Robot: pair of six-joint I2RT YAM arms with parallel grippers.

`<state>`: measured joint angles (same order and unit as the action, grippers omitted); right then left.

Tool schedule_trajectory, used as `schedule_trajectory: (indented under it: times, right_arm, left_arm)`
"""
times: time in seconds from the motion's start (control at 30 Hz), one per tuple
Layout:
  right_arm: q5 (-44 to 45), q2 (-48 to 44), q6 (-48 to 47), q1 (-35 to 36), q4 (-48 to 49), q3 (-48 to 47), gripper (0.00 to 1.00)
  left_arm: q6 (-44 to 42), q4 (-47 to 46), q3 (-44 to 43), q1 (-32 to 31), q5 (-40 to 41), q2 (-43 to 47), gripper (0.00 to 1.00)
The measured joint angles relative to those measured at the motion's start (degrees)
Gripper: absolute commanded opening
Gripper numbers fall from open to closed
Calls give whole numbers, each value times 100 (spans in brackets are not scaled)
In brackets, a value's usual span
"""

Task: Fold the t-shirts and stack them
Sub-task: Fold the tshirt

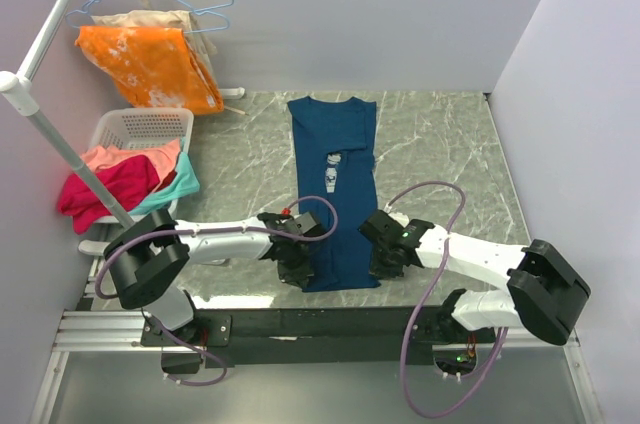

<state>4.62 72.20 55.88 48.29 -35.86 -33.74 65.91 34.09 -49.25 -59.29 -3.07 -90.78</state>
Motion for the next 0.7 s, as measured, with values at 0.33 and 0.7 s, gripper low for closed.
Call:
schedule_trajectory:
  times: [0.33, 0.7]
  right_arm:
    - [153, -269, 175, 59, -254, 0, 0]
    - [656, -876, 208, 68, -721, -802, 0]
  left_arm:
    - [238, 330, -55, -44, 468, 251, 1]
    - [433, 717, -850, -17, 1384, 828, 1]
